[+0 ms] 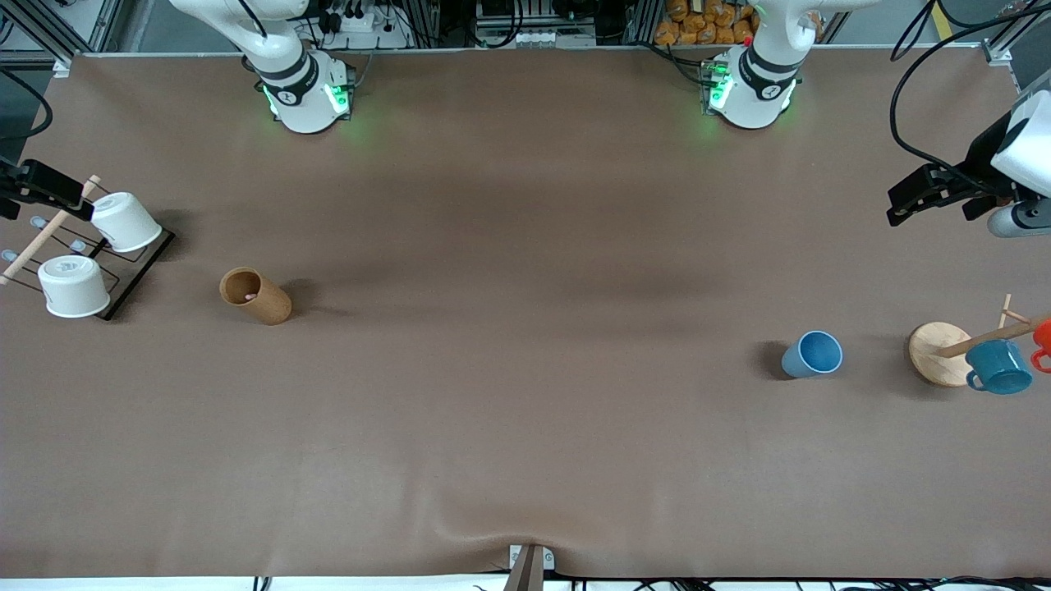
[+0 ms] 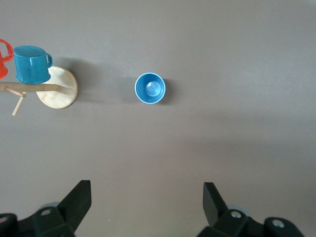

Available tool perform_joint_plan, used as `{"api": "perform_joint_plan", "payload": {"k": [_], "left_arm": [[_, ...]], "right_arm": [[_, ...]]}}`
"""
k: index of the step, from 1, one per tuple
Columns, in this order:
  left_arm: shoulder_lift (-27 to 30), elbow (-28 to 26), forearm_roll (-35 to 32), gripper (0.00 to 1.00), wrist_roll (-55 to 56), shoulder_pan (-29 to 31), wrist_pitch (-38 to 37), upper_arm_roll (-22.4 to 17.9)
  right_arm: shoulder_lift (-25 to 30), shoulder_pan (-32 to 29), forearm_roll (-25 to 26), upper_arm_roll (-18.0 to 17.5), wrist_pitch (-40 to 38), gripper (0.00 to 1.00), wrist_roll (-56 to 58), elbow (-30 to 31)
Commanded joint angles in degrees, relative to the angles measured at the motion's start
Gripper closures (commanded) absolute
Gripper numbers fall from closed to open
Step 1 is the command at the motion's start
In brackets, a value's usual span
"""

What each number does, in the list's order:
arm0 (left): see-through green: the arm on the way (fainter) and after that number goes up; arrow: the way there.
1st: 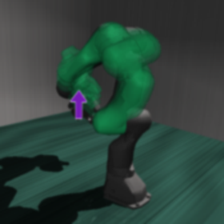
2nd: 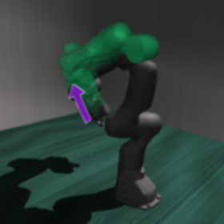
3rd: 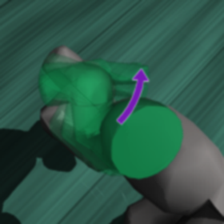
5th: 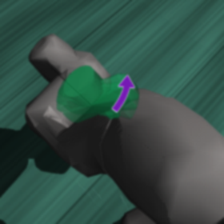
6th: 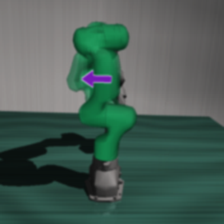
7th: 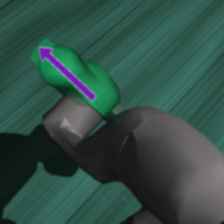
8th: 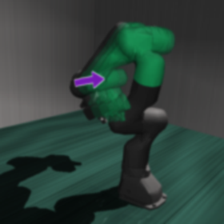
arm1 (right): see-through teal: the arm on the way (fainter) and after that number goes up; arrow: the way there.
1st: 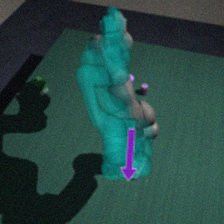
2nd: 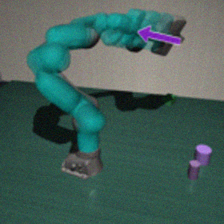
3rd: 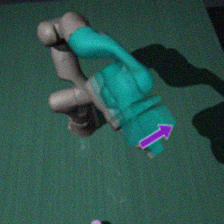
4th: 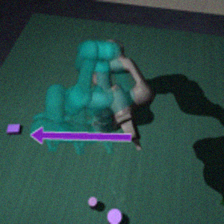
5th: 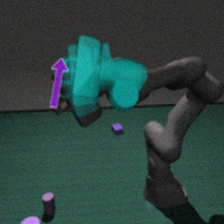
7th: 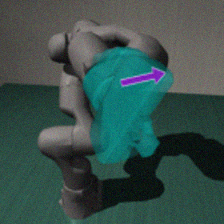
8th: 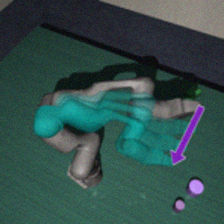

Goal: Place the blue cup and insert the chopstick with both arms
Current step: 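Reach the left gripper to the blue cup while the right gripper reaches the chopstick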

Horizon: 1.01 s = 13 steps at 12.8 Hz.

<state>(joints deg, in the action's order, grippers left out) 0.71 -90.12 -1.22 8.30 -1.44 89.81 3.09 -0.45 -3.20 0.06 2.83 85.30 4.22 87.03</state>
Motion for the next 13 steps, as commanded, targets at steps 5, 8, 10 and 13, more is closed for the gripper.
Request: {"api": "perform_joint_plan", "payload": {"k": [5, 8, 10, 13], "left_arm": [[-0.1, 1.5, 0.7, 0.0, -1.0, 0.5, -0.5, 0.2], [-0.7, 2.1, 0.8, 0.0, -1.0, 0.4, -0.6, 0.2], [-0.7, 1.7, 0.9, 0.0, -1.0, 0.7, -0.6, 0.2], [-0.9, 1.7, 0.9, 0.0, -0.9, 0.8, -0.5, 0.0]], "right_arm": [[-0.2, -0.2, 1.0, -0.3, -0.3, 0.0, -0.4, -0.5], [-0.2, 0.1, 1.0, -0.3, -0.3, 0.0, -0.4, -0.5], [-0.2, 1.2, 1.1, -0.5, -0.5, 0.0, -0.4, -0.5], [-2.1, 5.0, 1.1, -0.5, -0.4, 0.0, -0.3, -0.5]]}}
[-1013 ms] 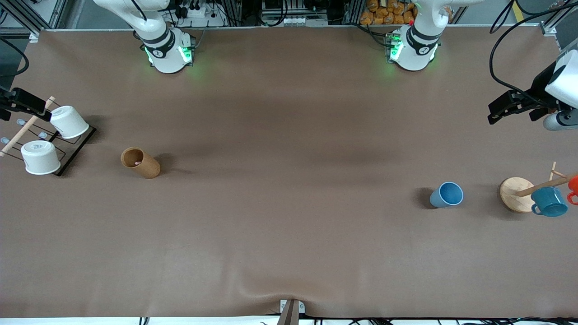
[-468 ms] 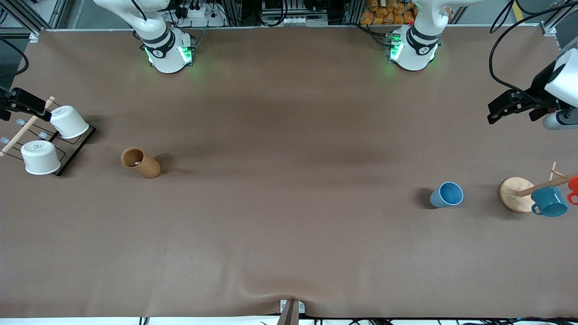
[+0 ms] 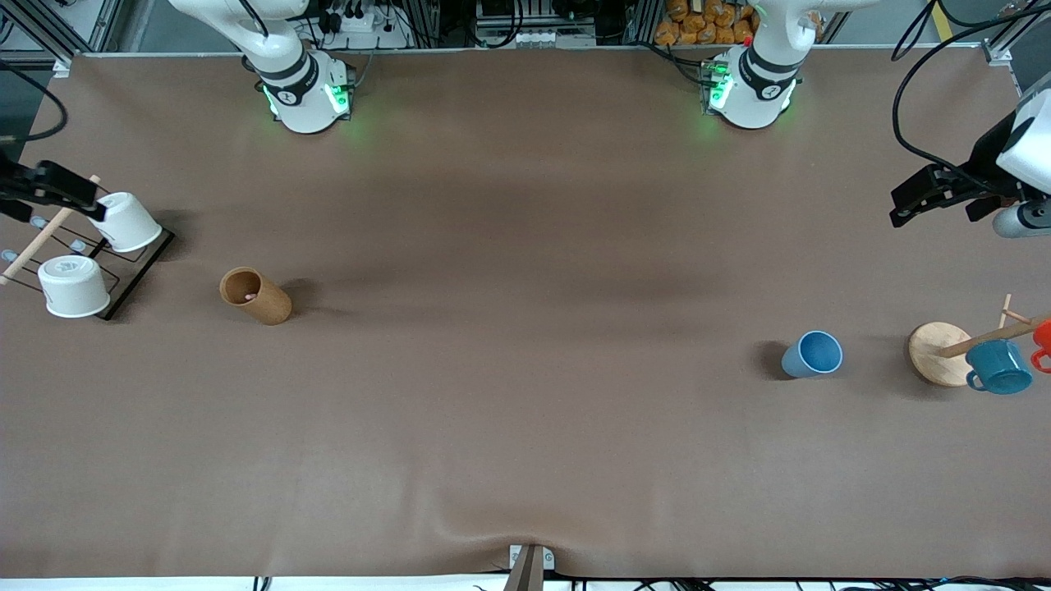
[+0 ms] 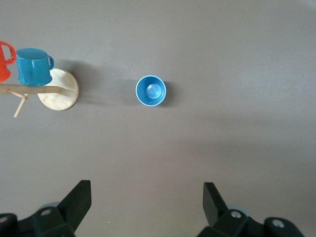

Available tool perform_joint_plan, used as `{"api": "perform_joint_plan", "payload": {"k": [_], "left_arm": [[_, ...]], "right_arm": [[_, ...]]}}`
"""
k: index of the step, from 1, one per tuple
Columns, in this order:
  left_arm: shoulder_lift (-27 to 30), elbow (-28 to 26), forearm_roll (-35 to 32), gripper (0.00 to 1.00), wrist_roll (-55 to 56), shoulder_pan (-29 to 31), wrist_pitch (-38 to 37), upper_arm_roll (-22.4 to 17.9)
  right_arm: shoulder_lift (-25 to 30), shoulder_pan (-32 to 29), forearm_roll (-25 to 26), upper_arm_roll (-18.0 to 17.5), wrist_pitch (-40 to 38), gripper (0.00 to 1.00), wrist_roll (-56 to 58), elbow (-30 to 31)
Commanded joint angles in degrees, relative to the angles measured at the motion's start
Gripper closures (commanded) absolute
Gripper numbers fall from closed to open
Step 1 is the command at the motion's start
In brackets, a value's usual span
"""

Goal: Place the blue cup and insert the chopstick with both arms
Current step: 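Reach the left gripper to the blue cup while the right gripper reaches the chopstick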

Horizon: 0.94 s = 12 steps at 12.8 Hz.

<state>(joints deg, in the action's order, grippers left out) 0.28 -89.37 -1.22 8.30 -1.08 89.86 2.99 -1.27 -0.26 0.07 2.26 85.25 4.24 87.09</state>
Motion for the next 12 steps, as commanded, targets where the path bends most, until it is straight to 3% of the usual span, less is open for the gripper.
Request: {"api": "perform_joint_plan", "payload": {"k": [1, 8, 12], "left_arm": [[-0.8, 0.9, 0.9, 0.0, -0.9, 0.5, -0.5, 0.1], [-6.0, -1.0, 0.3, 0.0, -0.8, 2.0, 6.4, -0.1], [-6.4, -15.6, 0.3, 0.0, -0.8, 4.3, 24.6, 0.0]], "right_arm": [[-2.1, 2.7, 0.9, 0.0, -0.4, 0.0, -0.1, -0.6], [-12.0, 7.8, 0.5, 0.0, 0.5, 0.0, -0.5, -1.5], [-18.4, 8.3, 0.1, -0.1, 0.5, 0.0, -0.4, -1.6]]}}
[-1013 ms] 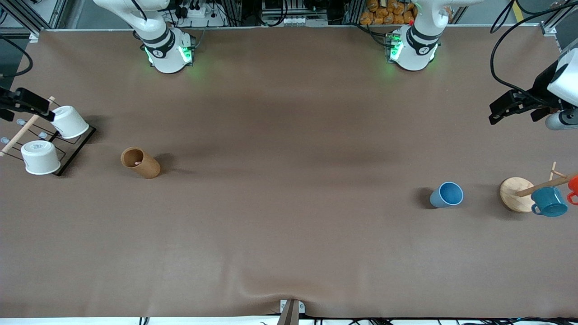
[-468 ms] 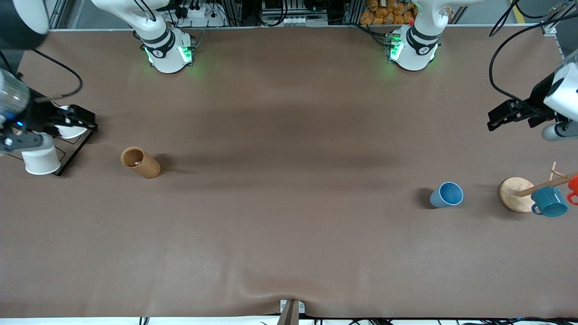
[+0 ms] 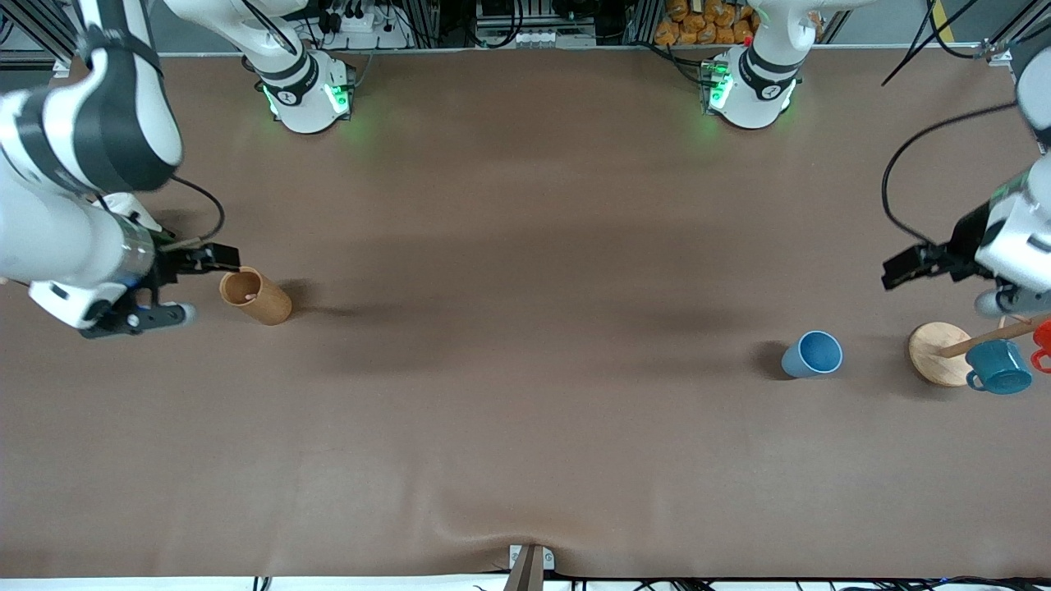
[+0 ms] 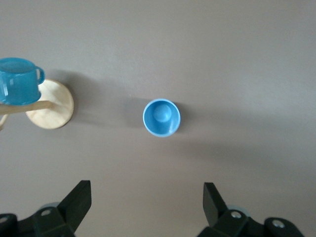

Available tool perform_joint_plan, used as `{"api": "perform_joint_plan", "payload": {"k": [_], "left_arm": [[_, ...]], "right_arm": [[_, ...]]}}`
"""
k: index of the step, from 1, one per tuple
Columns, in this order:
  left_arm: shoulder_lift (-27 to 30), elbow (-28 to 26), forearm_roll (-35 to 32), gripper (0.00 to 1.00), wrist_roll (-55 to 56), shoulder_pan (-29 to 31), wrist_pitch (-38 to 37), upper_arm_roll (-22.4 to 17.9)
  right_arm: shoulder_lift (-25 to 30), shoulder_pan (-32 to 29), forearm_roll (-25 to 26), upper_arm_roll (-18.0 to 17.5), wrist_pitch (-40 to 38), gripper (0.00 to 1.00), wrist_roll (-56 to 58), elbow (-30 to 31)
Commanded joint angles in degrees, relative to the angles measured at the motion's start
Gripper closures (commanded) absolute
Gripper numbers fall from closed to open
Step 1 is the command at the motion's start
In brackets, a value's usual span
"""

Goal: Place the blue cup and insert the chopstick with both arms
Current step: 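Reach the left gripper to the blue cup while the right gripper reaches the chopstick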

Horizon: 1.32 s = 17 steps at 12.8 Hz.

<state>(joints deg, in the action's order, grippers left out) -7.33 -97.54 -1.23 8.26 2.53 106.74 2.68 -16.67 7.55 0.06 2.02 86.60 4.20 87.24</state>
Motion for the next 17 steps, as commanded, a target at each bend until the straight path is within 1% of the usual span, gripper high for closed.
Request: {"api": "perform_joint_plan", "payload": {"k": [1, 2, 4, 6, 8, 11, 13, 14, 16, 17], "left_arm": [[0.6, -10.9, 0.3, 0.0, -0.8, 0.8, 12.5, 0.2], [-0.7, -12.9, 0.1, 0.0, -0.8, 0.8, 15.6, 0.2], [-5.2, -12.9, 0.0, 0.0, -0.7, 1.0, 18.0, 0.2], [-8.3, -13.4, -0.1, 0.0, -0.5, 0.8, 21.6, 0.1], [-10.8, -13.5, -1.1, 0.0, -0.5, 1.0, 24.6, 0.1], [-13.5, -13.6, -1.8, 0.0, -0.6, 1.6, 28.5, 0.1], [-15.1, -13.6, -1.8, 0.0, -0.9, 2.2, 30.5, 0.1], [-15.6, -13.5, -1.8, 0.0, -0.9, 2.3, 30.7, 0.1], [-15.9, -13.5, -1.8, 0.0, -0.9, 2.7, 30.7, 0.1], [-16.2, -13.5, -1.8, 0.02, -0.9, 2.7, 30.8, 0.1]], "right_arm": [[-3.9, 0.4, 0.0, 0.2, -0.7, 0.0, -0.1, -1.7], [-4.4, 0.4, -0.3, 0.2, -0.7, 0.0, -0.1, -1.7], [-5.2, 1.0, -0.8, 0.2, -1.3, 0.0, 0.4, -1.5], [-5.6, 2.6, 0.2, 0.3, -1.2, 0.0, 2.8, -1.2], [-6.7, 3.0, 2.5, 0.3, -0.6, 0.0, 7.8, -1.4], [-9.3, 2.8, 3.9, 0.3, 3.1, 0.0, 13.1, -1.4], [-10.7, 3.2, 4.7, 0.4, 3.7, 0.0, 17.0, -1.5], [-11.1, 3.4, 6.1, 0.4, 4.2, 0.0, 17.1, -1.3], [-11.3, 2.8, 6.4, 0.3, 3.3, 0.0, 17.7, -0.8], [-11.3, 2.6, 6.4, 0.3, 2.9, 0.0, 18.6, 0.2]]}}
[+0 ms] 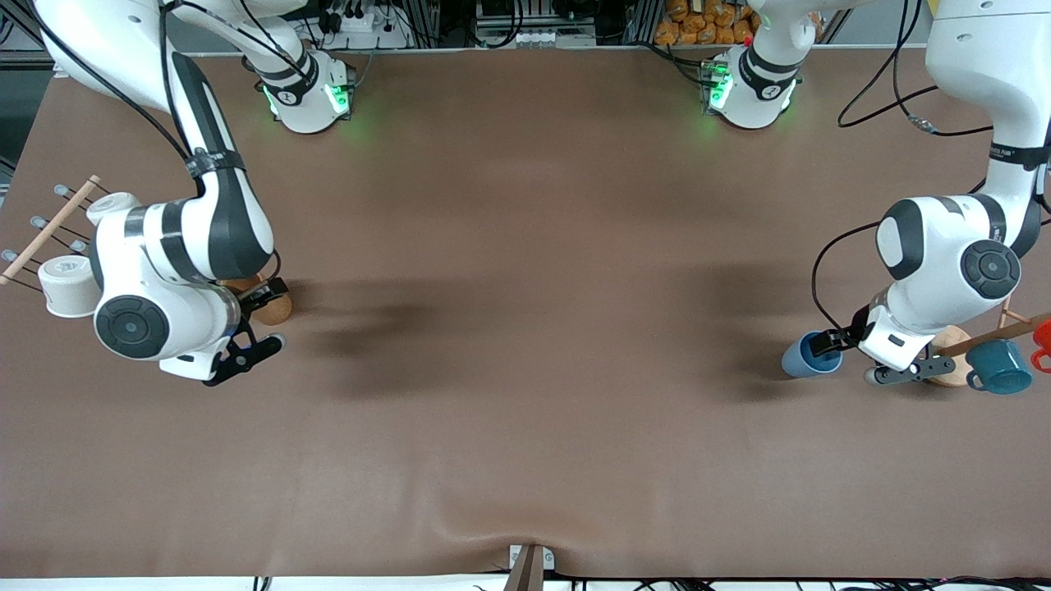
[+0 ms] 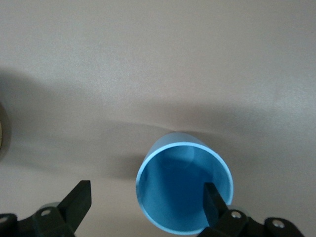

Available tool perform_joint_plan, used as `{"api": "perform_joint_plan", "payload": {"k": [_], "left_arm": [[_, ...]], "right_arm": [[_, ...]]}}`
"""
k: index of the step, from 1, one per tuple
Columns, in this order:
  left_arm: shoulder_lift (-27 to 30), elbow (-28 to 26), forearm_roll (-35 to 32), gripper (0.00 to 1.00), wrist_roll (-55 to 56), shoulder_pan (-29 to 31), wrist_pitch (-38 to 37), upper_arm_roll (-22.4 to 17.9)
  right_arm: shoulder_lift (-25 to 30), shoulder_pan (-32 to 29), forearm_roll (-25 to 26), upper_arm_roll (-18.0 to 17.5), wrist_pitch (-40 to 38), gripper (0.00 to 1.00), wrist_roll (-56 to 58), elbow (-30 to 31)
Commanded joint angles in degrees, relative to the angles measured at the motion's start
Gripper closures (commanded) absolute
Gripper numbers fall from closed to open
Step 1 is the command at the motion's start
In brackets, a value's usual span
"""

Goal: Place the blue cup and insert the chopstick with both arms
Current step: 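Grasp the blue cup with the left gripper while the right gripper grasps the chopstick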

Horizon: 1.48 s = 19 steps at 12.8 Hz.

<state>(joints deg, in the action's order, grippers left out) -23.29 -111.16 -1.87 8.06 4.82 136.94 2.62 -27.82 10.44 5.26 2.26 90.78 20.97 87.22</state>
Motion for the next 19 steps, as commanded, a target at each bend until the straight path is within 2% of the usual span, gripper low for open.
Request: {"api": "perform_joint_plan", "payload": {"k": [1, 3, 7, 8, 9, 10, 13, 15, 19], "left_arm": [[-0.5, 0.2, -1.1, 0.14, -0.7, 0.5, 0.5, 0.2], [-1.1, 0.2, -1.1, 0.45, -0.6, 1.3, 0.6, 0.3], [-1.9, 0.7, -1.0, 1.0, 0.6, 1.1, 0.7, 0.4], [-1.9, 0.9, -1.0, 1.0, 0.6, 0.9, 0.7, 0.5], [-1.9, 1.1, -1.0, 1.0, 0.6, 0.6, 0.7, 0.5], [-1.8, 1.2, -1.0, 1.0, 0.6, 0.5, 0.7, 0.6], [-1.1, 1.4, -1.0, 1.0, 0.6, -0.2, 0.6, 1.2], [-0.4, 1.5, -1.0, 1.0, 0.6, -0.6, 0.5, 2.2], [1.1, 2.5, -1.0, 1.0, 1.1, -2.2, -0.1, 4.2]], "right_arm": [[-0.2, -0.4, 1.2, 0.0, -1.2, 0.0, 1.9, 0.7], [-0.5, -0.4, 1.2, 0.0, -1.0, 0.0, 2.0, 0.6], [-0.6, -0.3, 1.1, 0.0, -1.2, 0.0, 2.1, 0.7], [-0.6, -0.2, 1.1, 0.0, -1.3, 0.07, 2.1, 0.8], [-0.6, -0.3, 1.1, 0.0, -1.3, 0.3, 2.2, 0.9], [-0.6, -0.3, 1.2, 0.0, -1.2, 0.39, 2.9, 0.9], [-0.5, -1.6, 1.2, 0.1, -1.0, 0.43, 5.6, 0.6], [-0.6, -1.9, 0.9, 0.1, -1.0, 0.57, 6.2, 0.8], [-0.6, -1.6, 0.7, 0.1, -1.4, 0.57, 5.8, 0.8]]}}
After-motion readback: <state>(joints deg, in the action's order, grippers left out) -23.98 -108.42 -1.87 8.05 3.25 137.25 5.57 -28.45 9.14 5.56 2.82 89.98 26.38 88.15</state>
